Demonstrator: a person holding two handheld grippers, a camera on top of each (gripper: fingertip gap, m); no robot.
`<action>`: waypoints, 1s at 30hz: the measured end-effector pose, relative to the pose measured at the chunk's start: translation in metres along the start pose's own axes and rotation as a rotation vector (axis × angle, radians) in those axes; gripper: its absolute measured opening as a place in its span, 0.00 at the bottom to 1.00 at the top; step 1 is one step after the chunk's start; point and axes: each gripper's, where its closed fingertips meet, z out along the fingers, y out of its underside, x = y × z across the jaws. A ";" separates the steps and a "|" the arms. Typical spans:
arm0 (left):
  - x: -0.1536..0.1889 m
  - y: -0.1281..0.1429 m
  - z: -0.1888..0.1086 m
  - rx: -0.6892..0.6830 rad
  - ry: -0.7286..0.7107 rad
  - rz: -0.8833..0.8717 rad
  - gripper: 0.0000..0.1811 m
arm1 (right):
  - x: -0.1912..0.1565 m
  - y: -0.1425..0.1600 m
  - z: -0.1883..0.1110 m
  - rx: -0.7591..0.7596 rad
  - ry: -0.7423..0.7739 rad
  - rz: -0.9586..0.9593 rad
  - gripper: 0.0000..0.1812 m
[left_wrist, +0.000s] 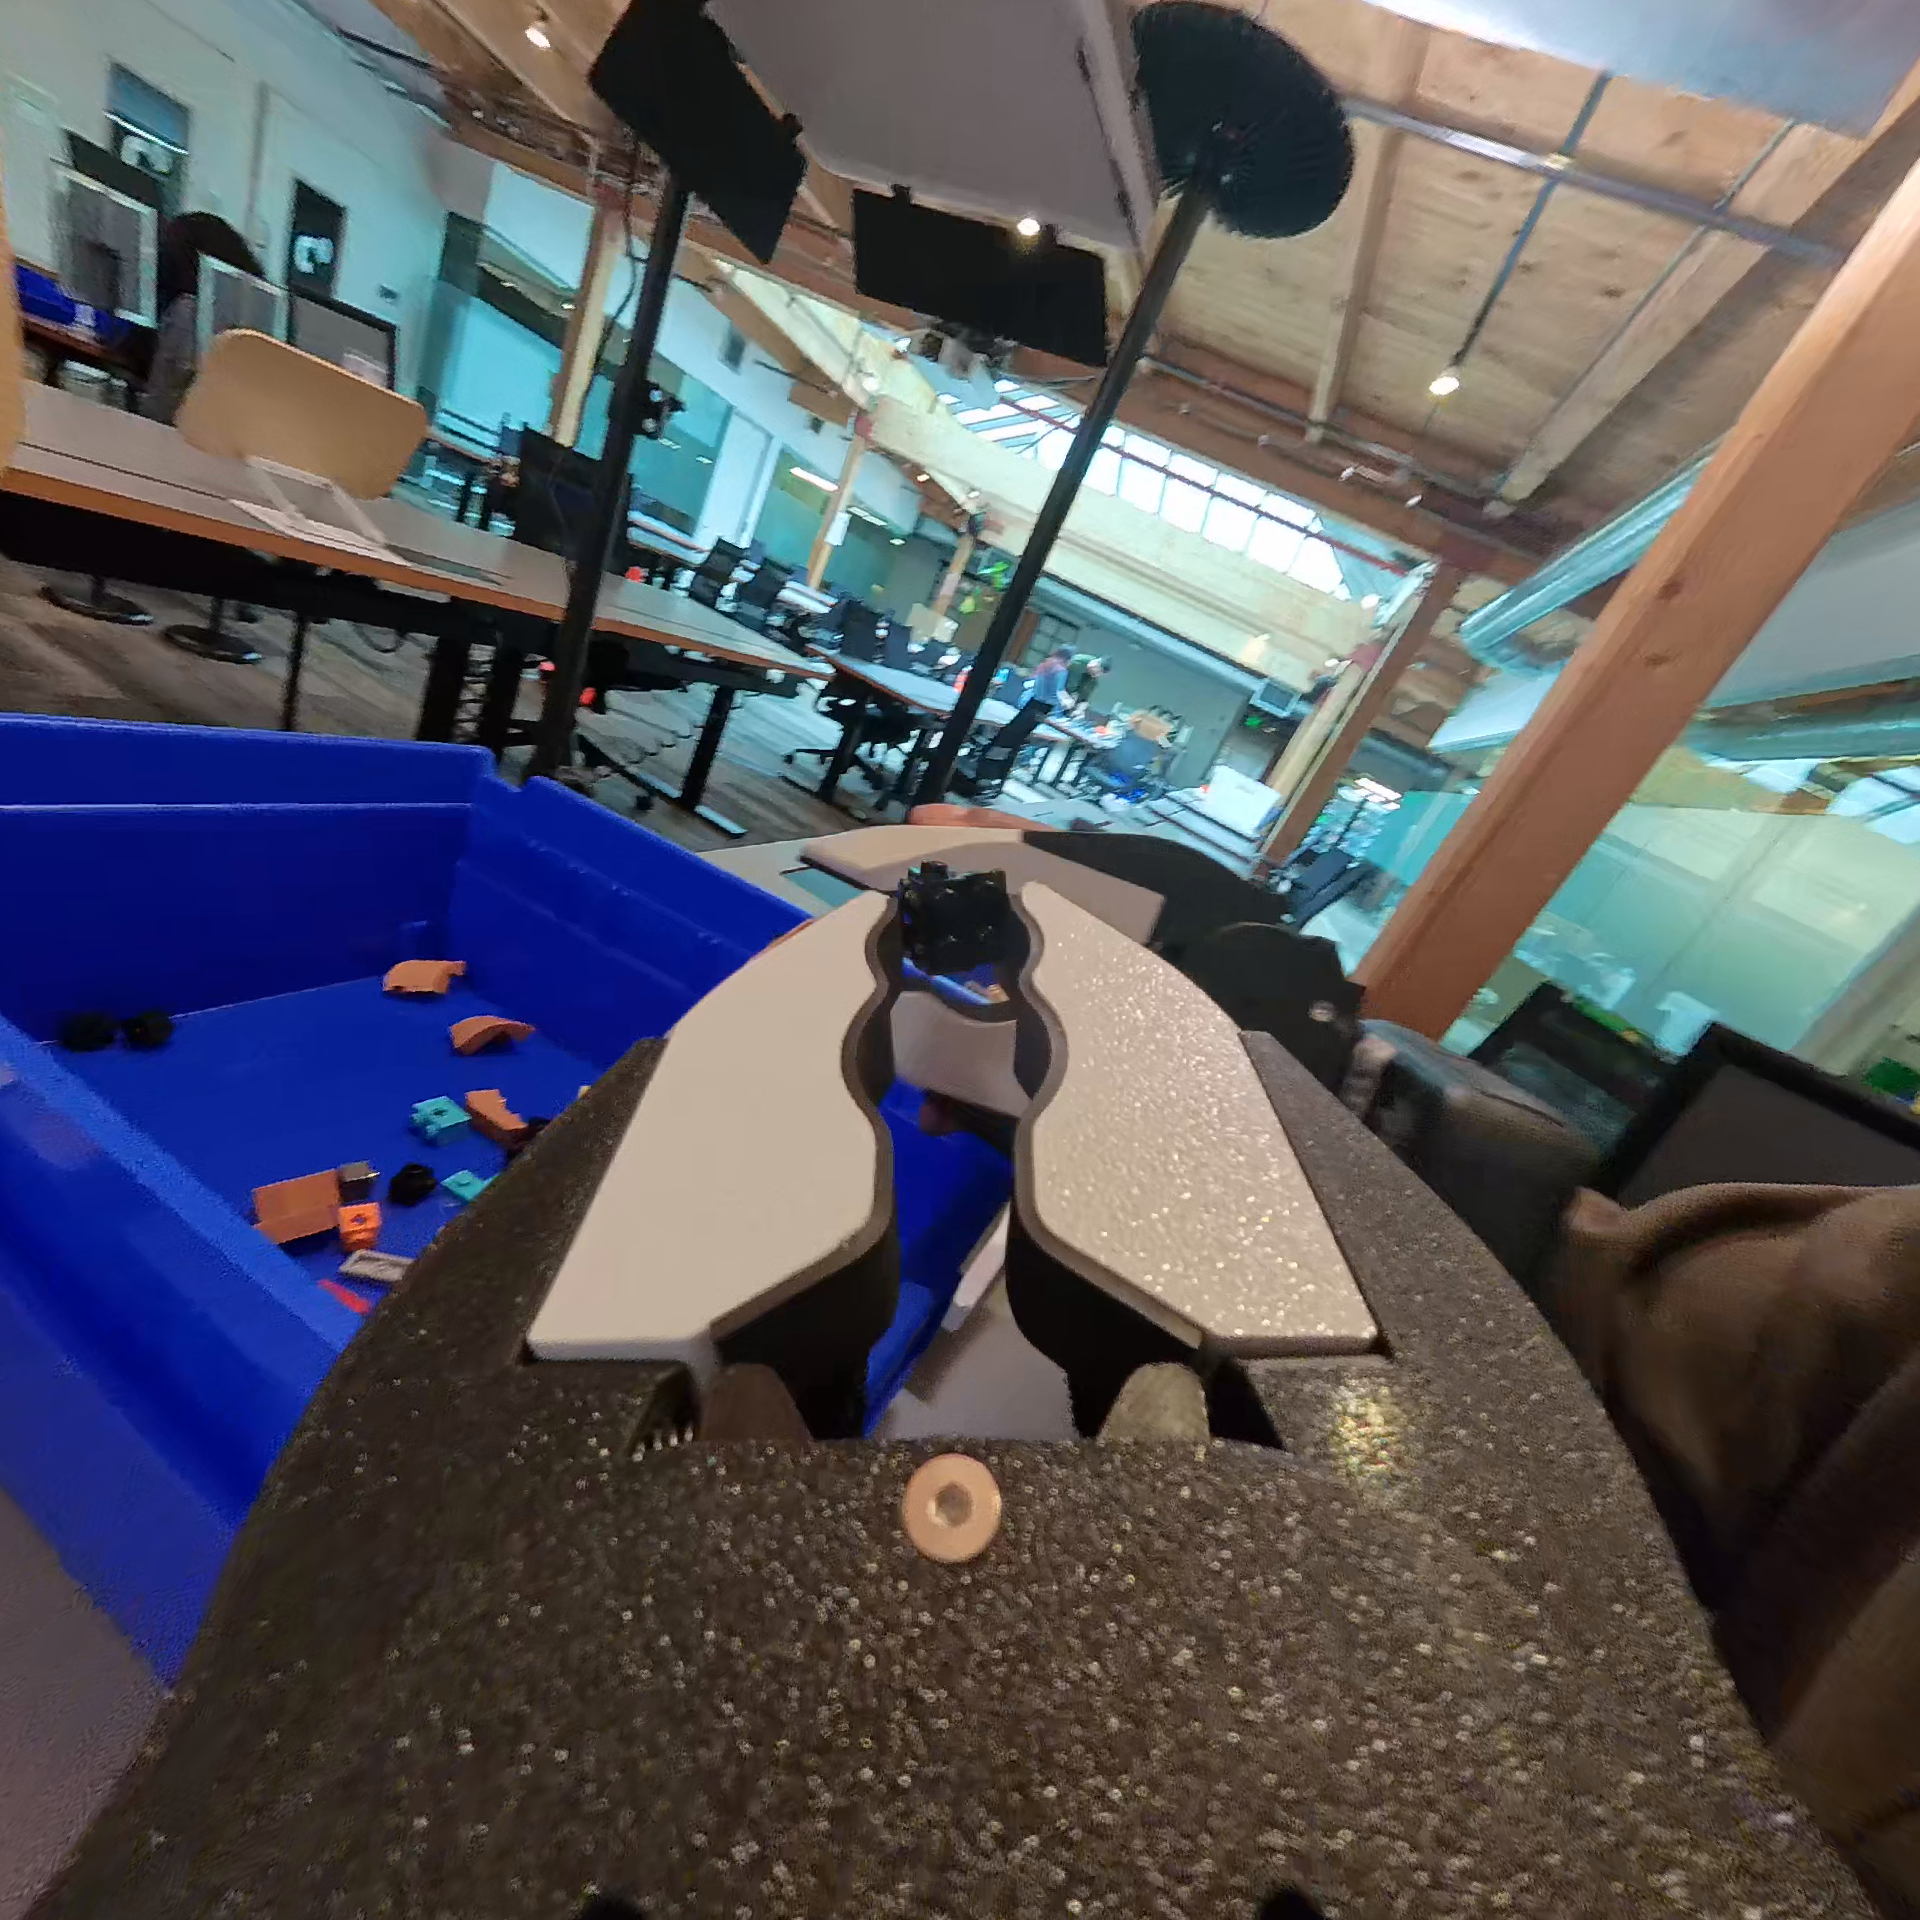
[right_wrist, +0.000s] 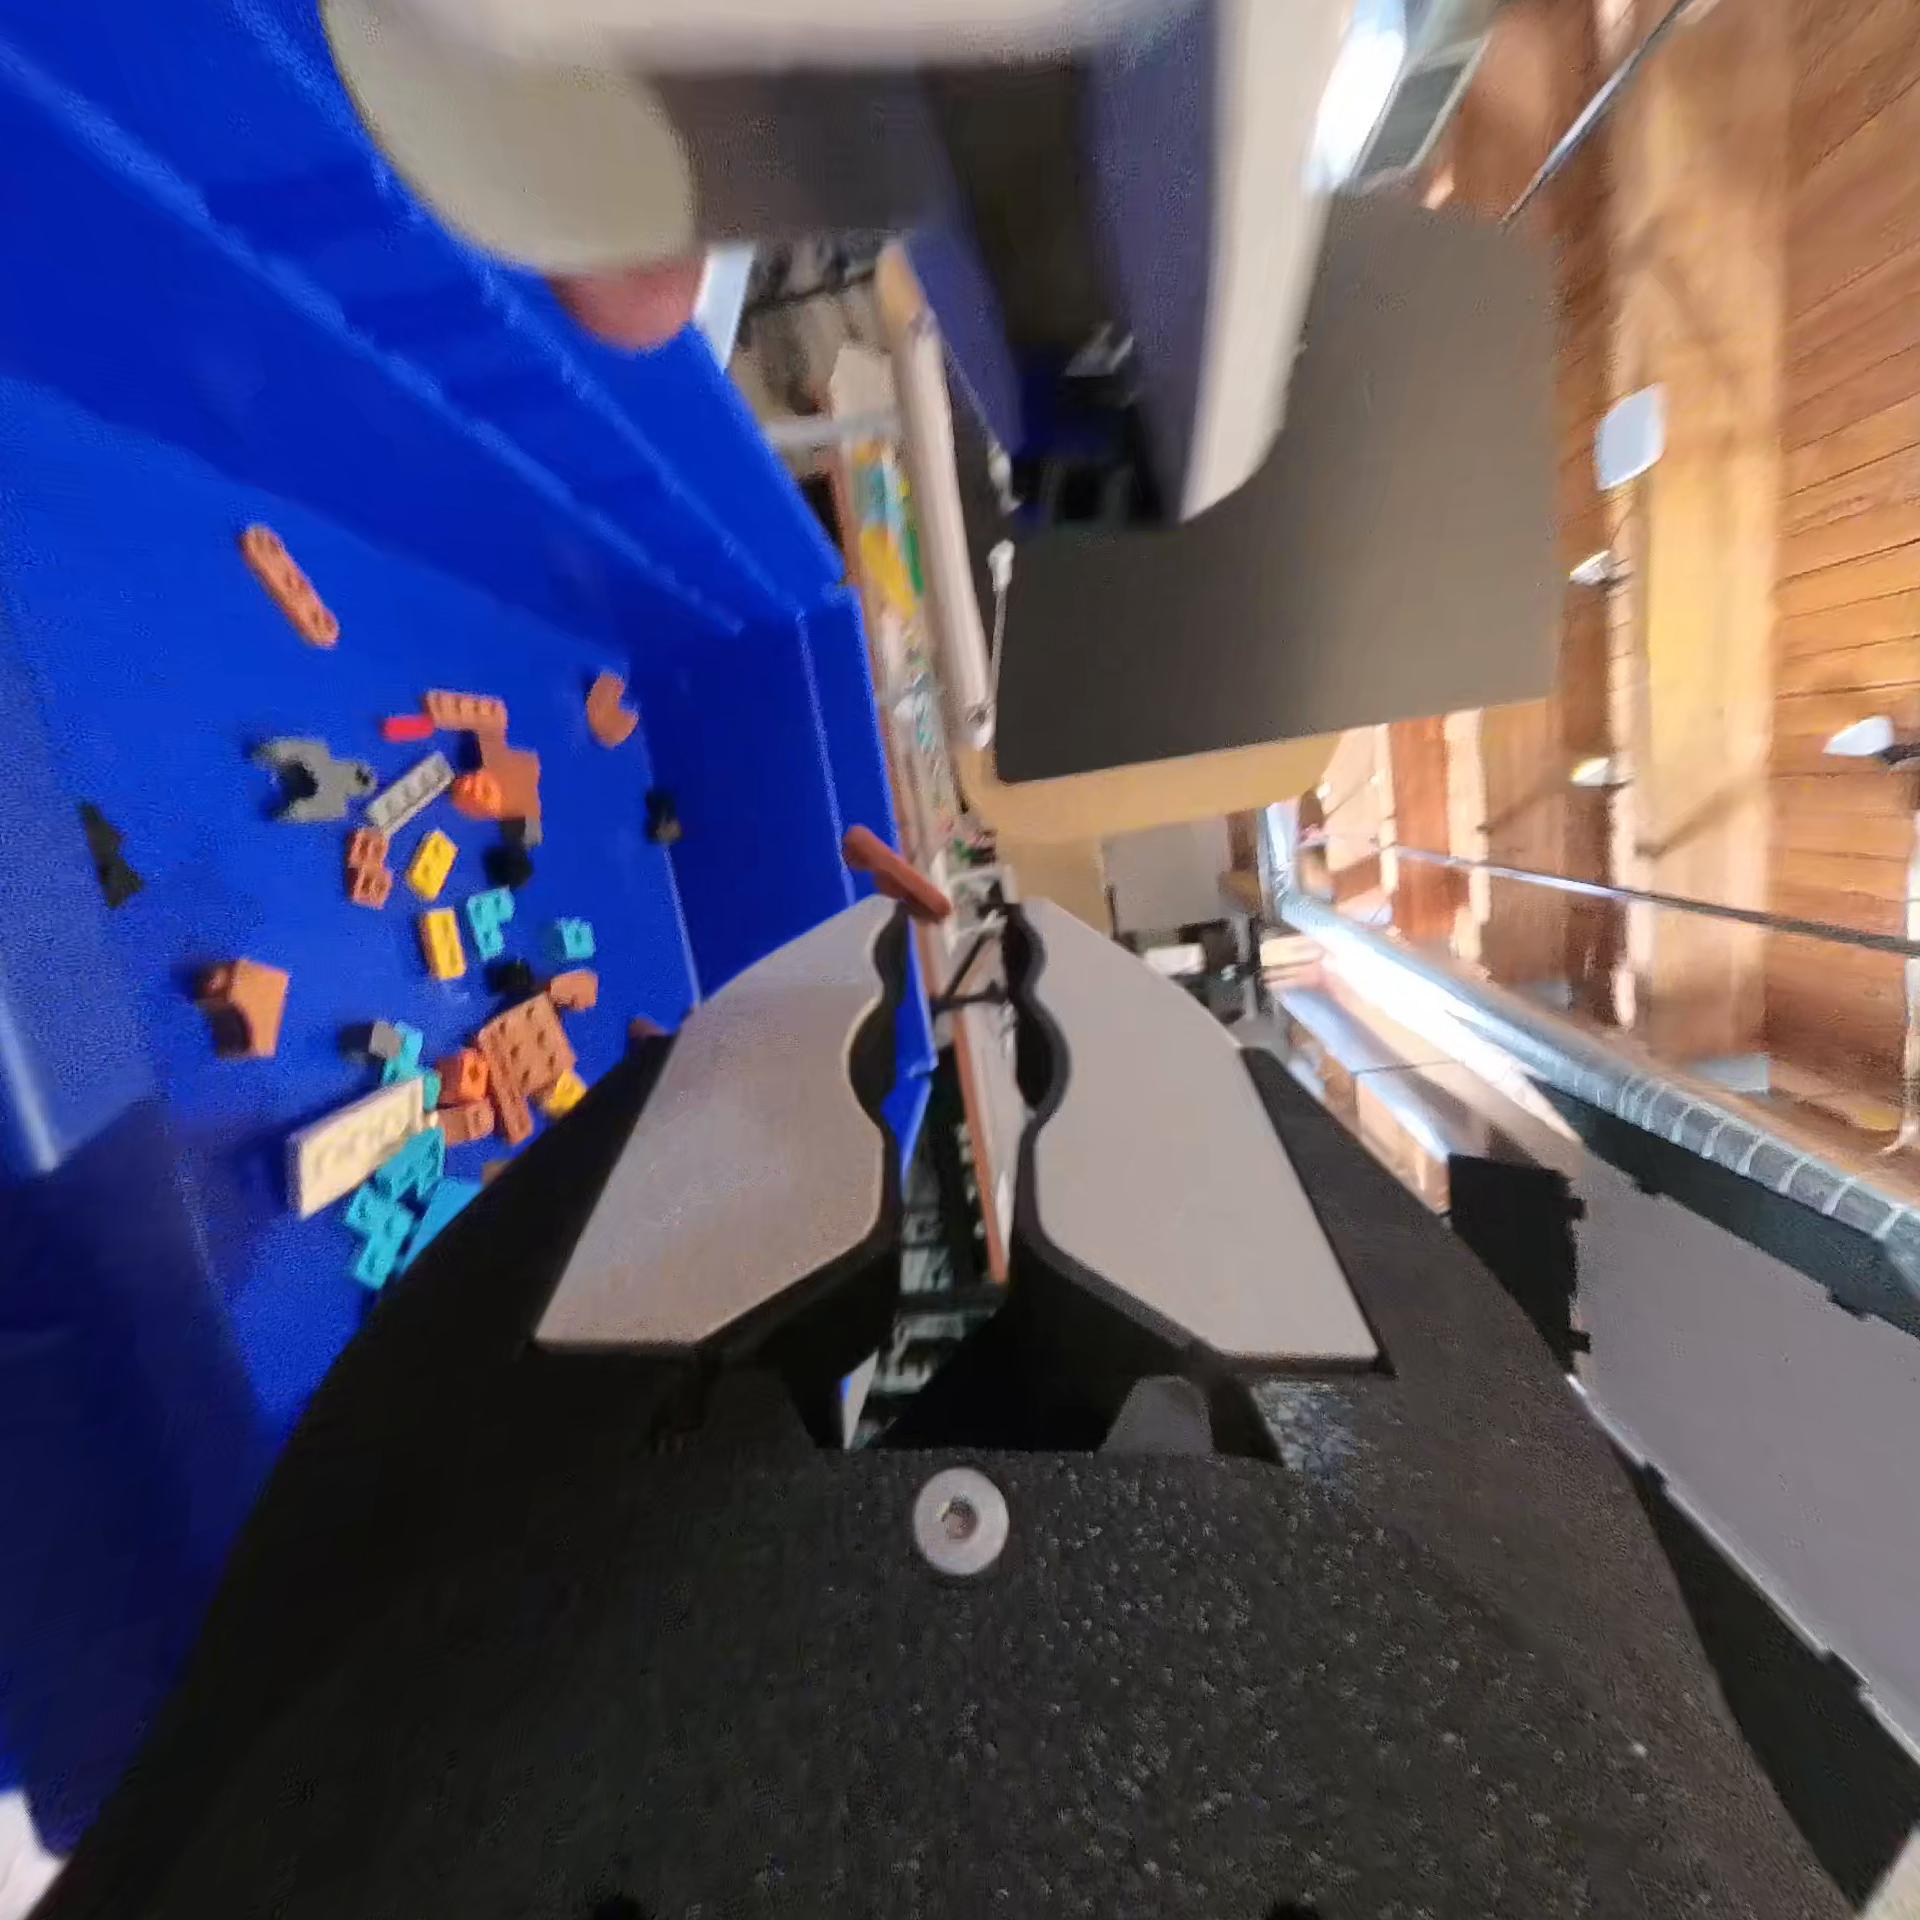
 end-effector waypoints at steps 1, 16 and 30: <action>0.002 -0.001 0.000 0.003 0.026 -0.023 0.10 | -0.004 0.005 0.002 -0.029 -0.038 -0.001 0.15; 0.023 0.003 0.002 -0.012 0.289 -0.326 0.11 | 0.020 -0.067 -0.044 0.495 -0.131 0.245 0.16; 0.001 0.009 0.001 -0.108 0.069 -0.106 0.09 | 0.012 -0.054 -0.031 0.430 -0.136 0.216 0.11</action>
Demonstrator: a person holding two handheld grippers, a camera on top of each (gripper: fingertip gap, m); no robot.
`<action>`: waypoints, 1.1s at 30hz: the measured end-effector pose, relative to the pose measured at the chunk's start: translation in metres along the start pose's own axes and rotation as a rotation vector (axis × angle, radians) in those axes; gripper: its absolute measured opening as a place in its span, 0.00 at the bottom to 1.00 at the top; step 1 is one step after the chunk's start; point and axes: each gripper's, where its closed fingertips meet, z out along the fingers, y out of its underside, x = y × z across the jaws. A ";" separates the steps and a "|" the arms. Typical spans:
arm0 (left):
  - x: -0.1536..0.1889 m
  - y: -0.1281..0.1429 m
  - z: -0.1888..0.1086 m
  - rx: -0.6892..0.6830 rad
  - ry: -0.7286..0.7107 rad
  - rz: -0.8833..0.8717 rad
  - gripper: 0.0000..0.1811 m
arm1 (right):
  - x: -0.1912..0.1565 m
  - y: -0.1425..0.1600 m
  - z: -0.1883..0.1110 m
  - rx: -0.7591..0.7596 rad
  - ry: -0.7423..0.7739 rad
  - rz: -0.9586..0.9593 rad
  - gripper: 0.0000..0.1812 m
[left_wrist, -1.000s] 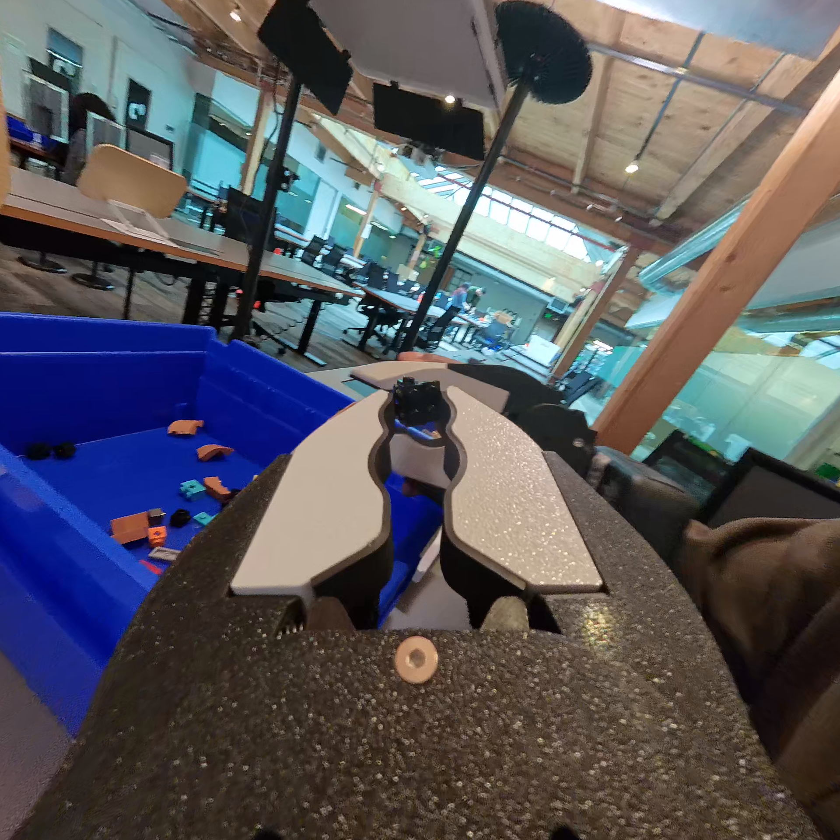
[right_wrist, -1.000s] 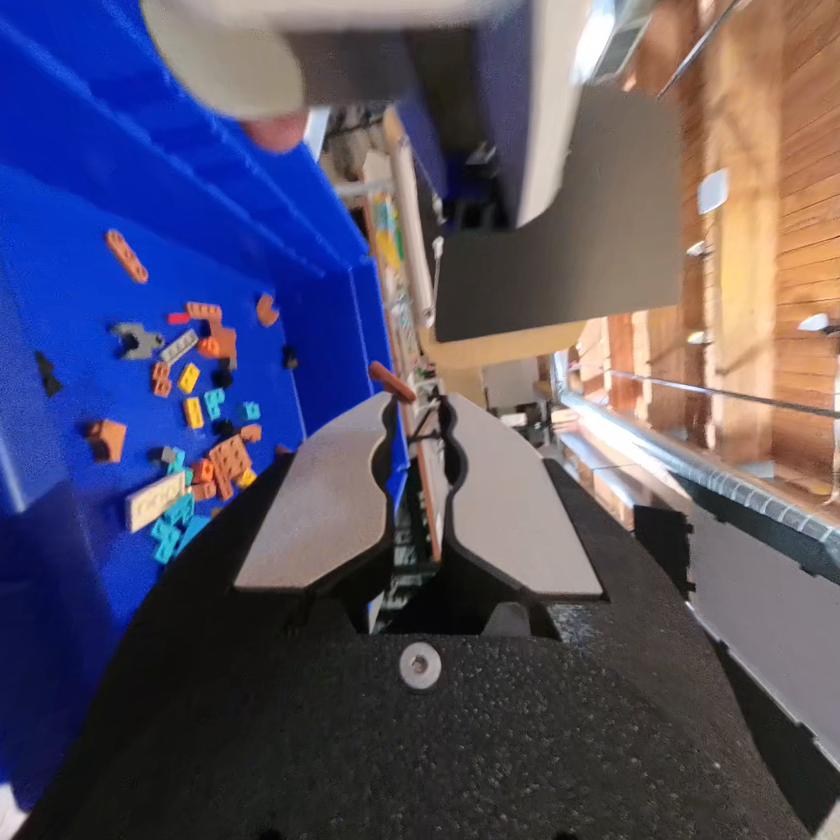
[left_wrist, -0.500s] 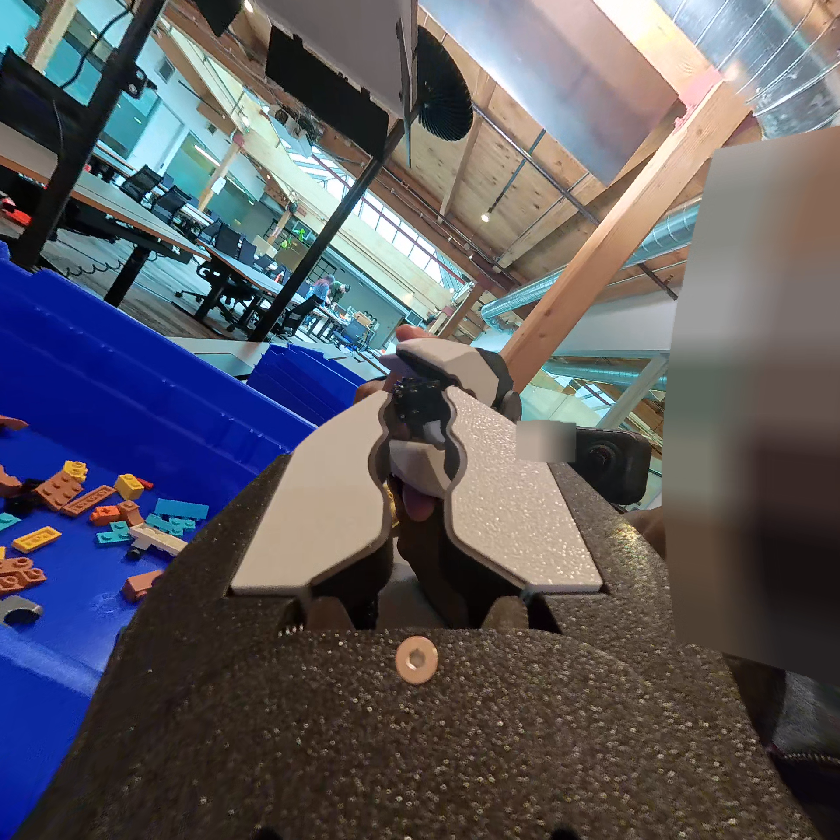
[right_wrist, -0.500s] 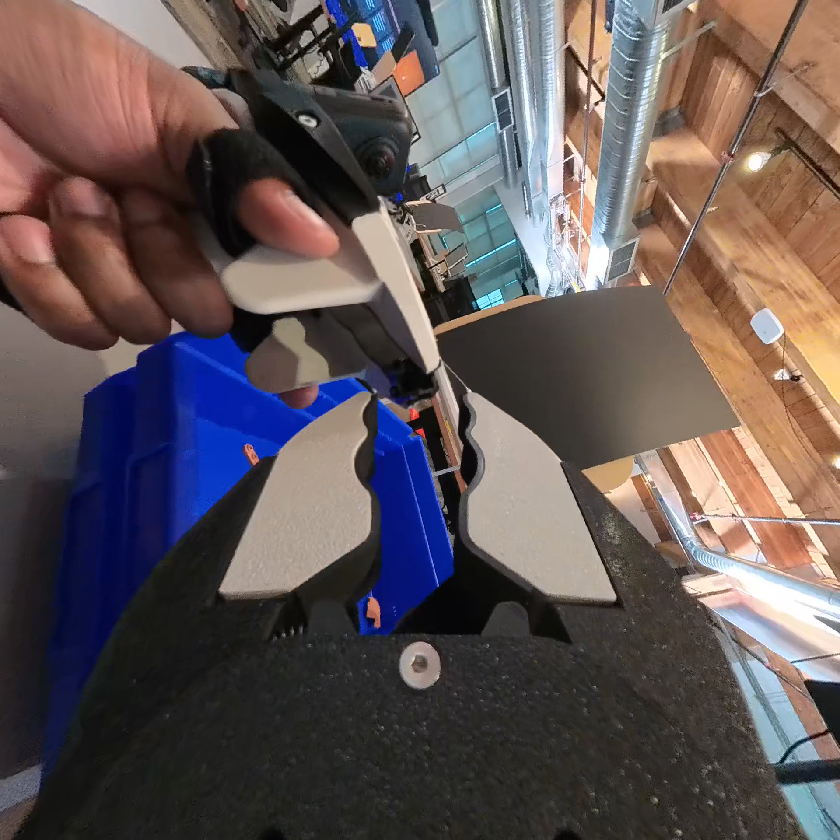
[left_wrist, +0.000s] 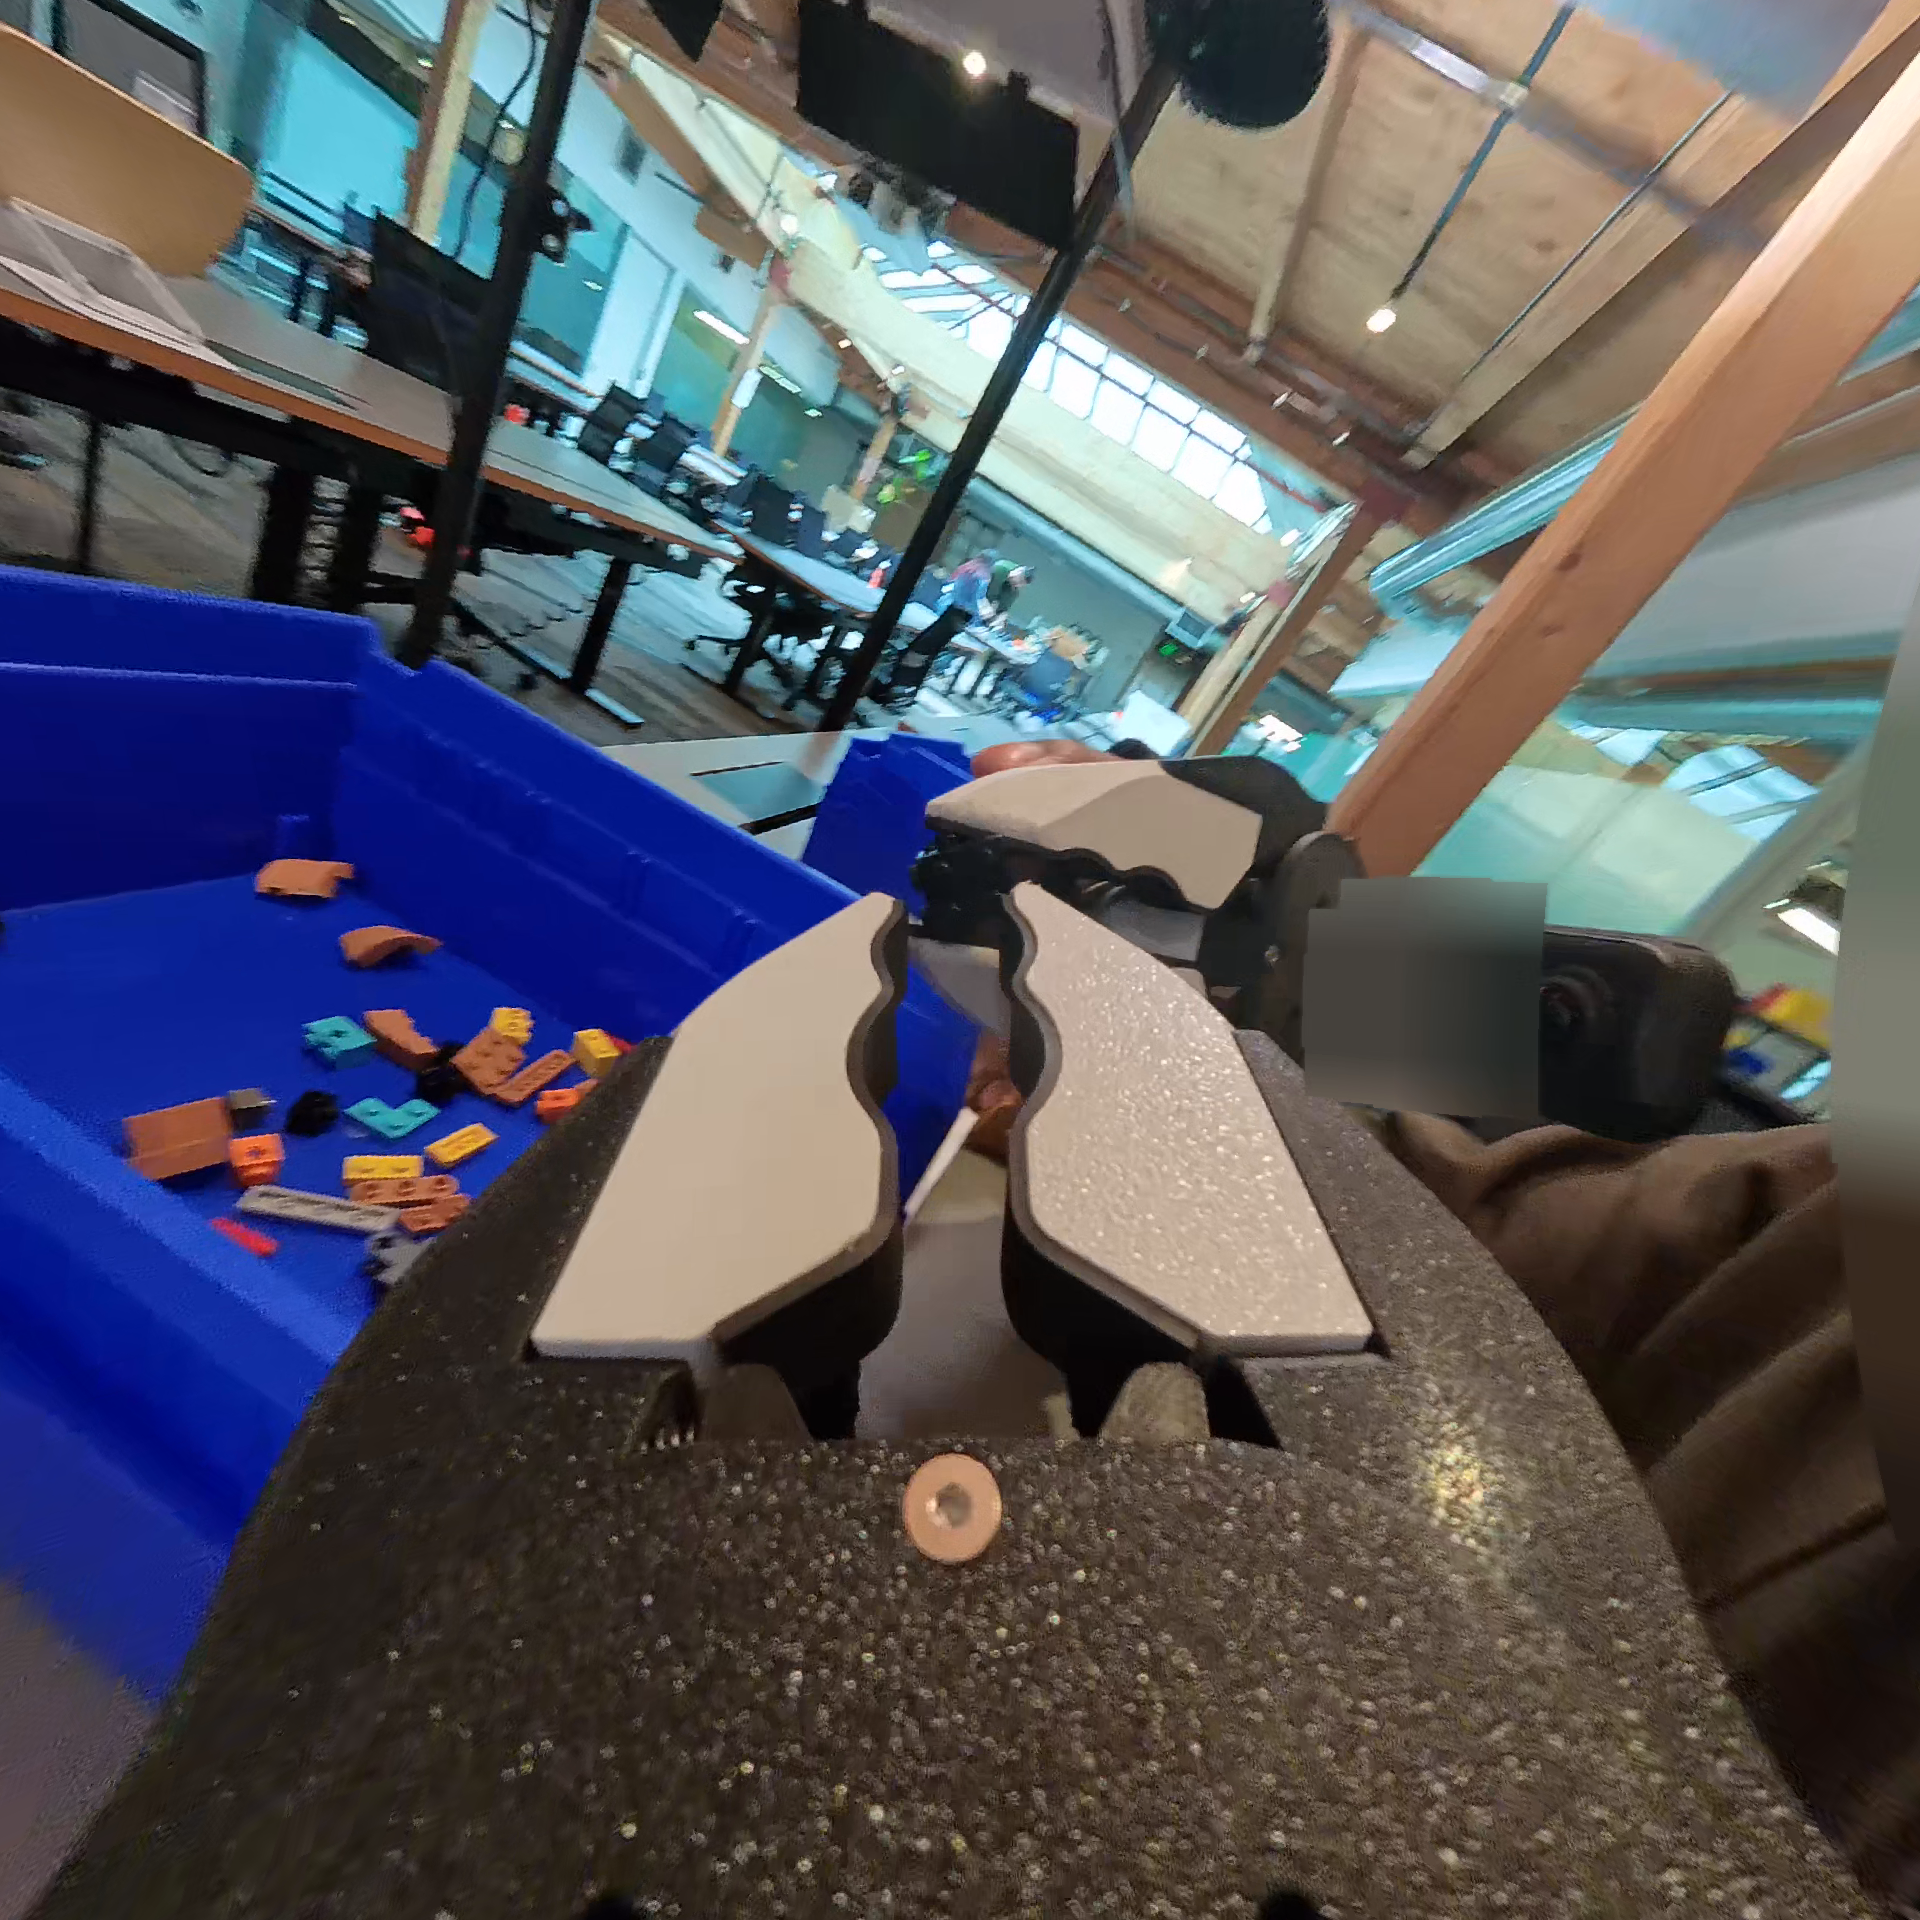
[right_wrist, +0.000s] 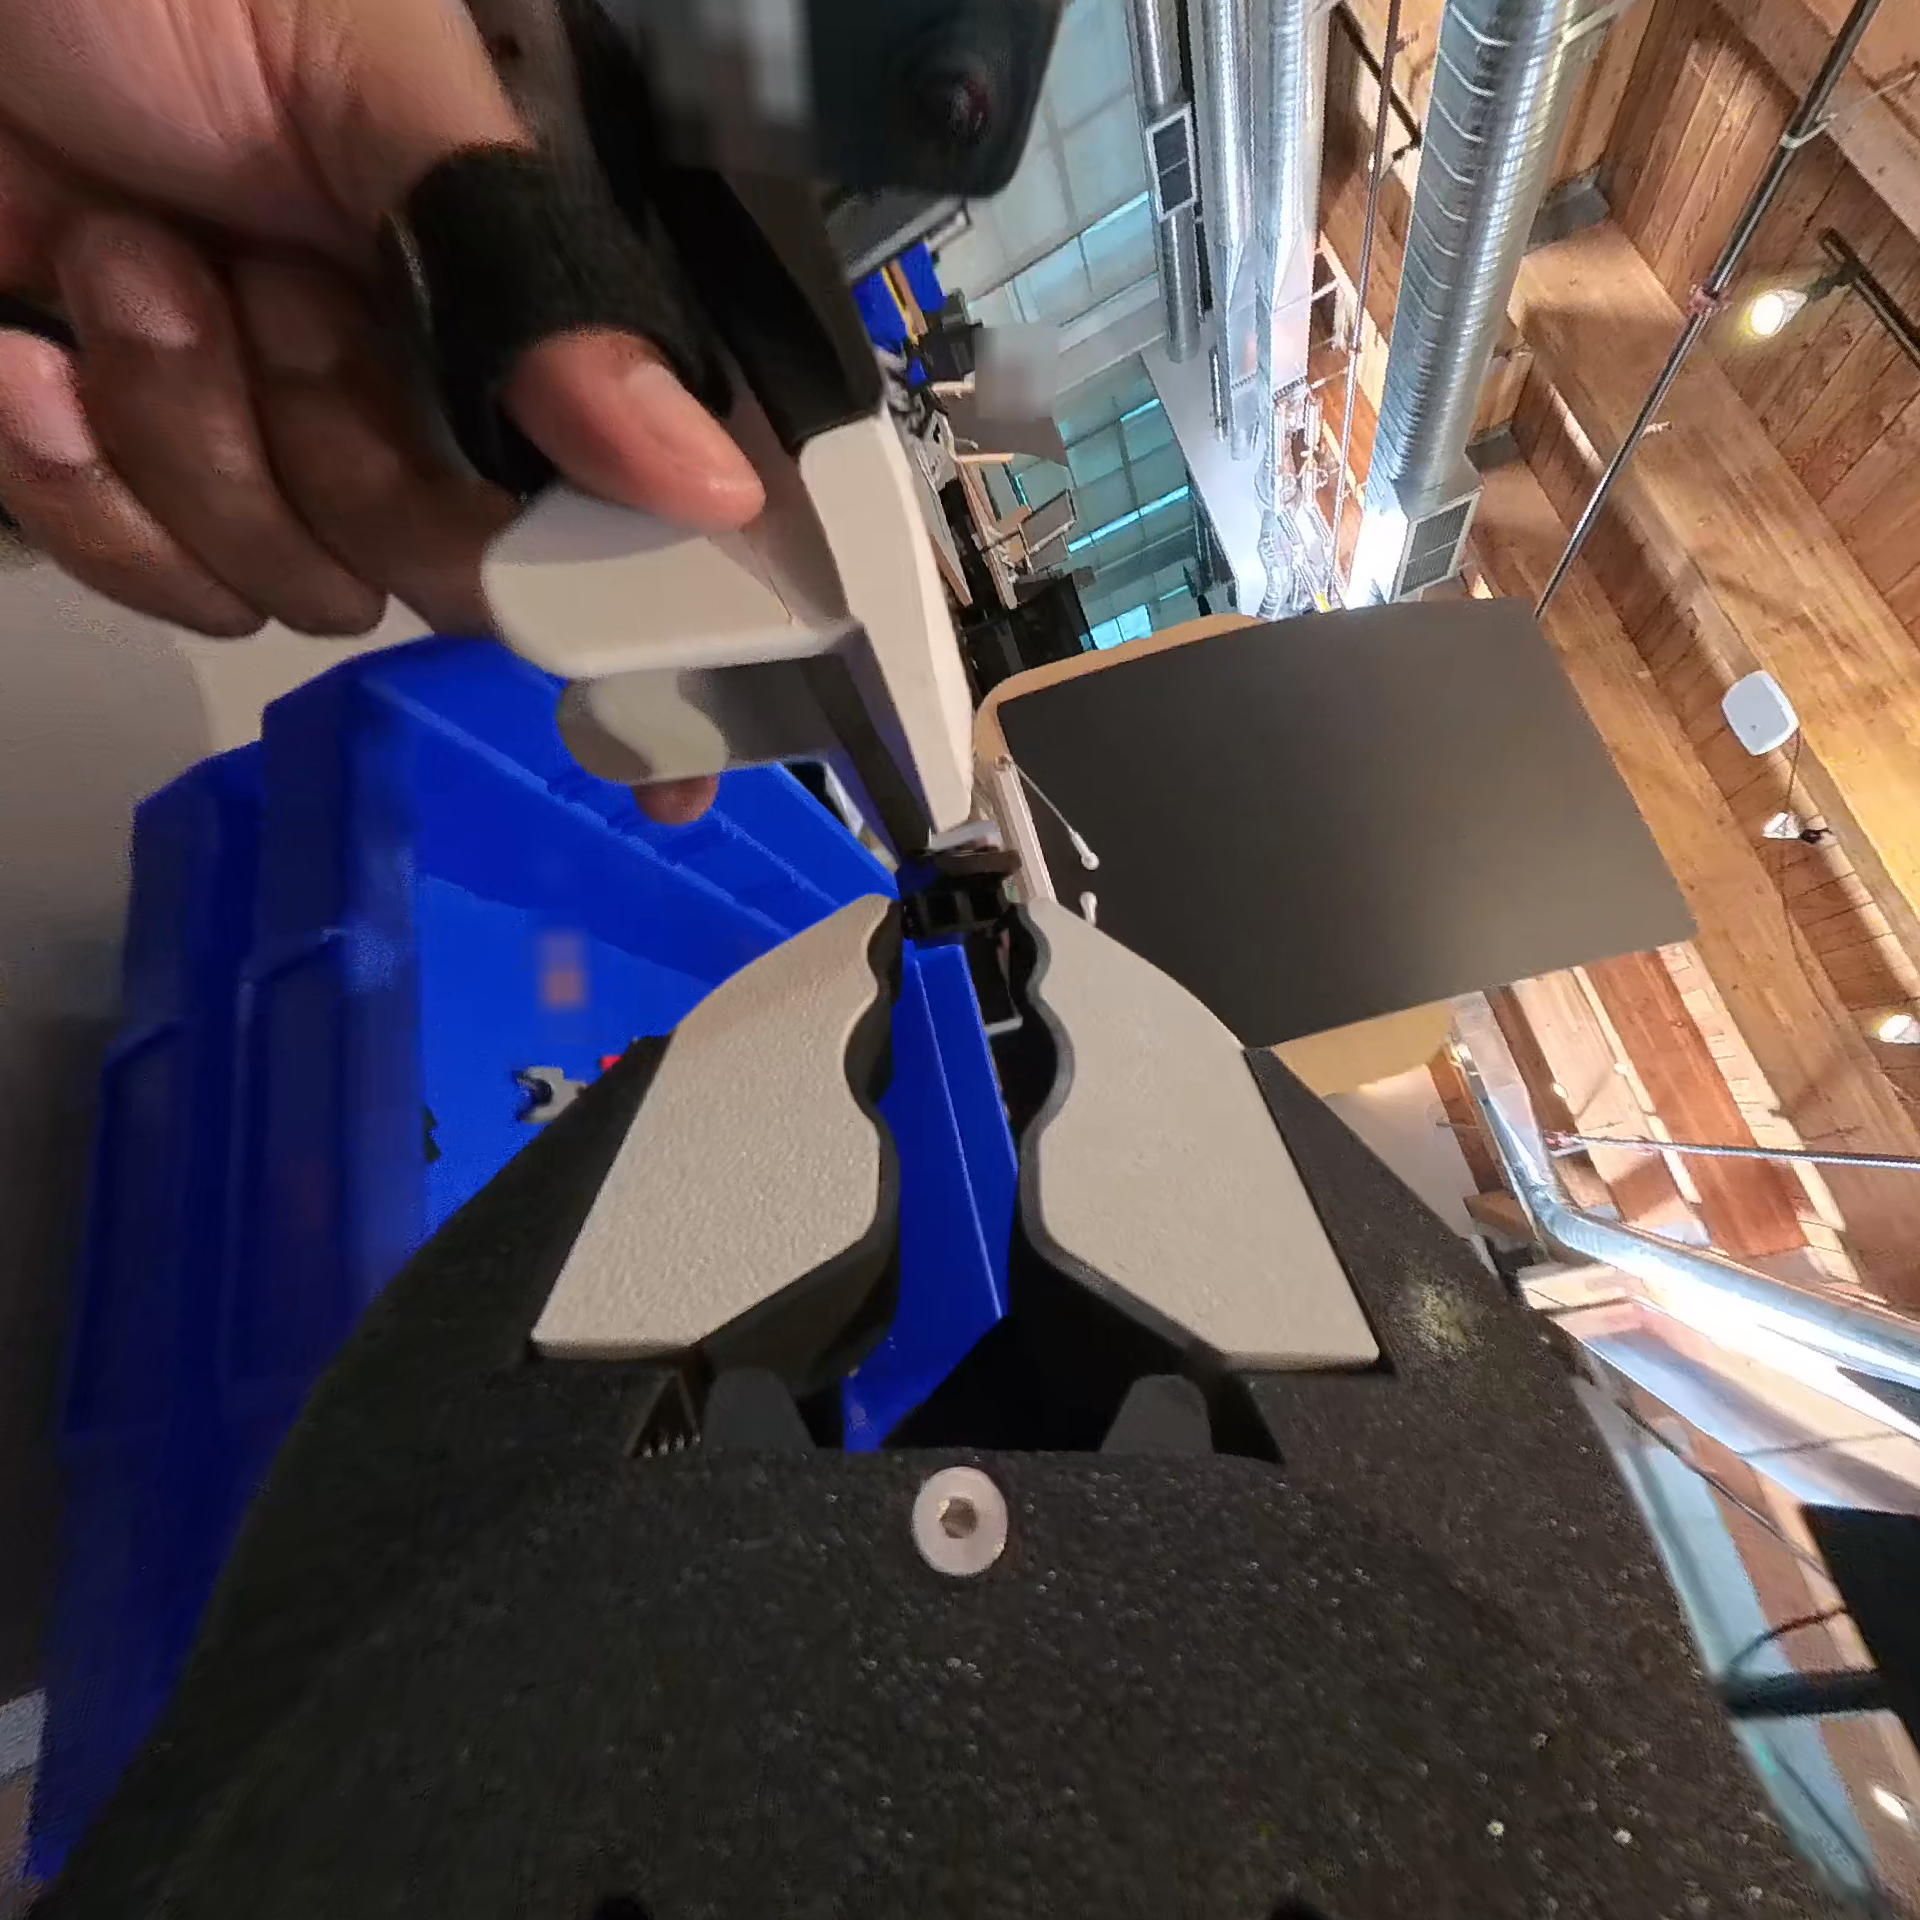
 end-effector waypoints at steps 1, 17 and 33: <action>-0.002 0.000 -0.001 -0.014 -0.027 0.033 0.09 | -0.001 0.002 0.001 -0.017 0.004 -0.021 0.11; -0.015 0.011 0.004 -0.137 -0.311 0.338 0.10 | -0.010 0.011 0.011 -0.163 0.087 -0.287 0.11; -0.024 0.008 0.002 -0.132 -0.438 0.513 0.02 | -0.014 0.017 0.011 -0.126 0.007 -0.140 0.10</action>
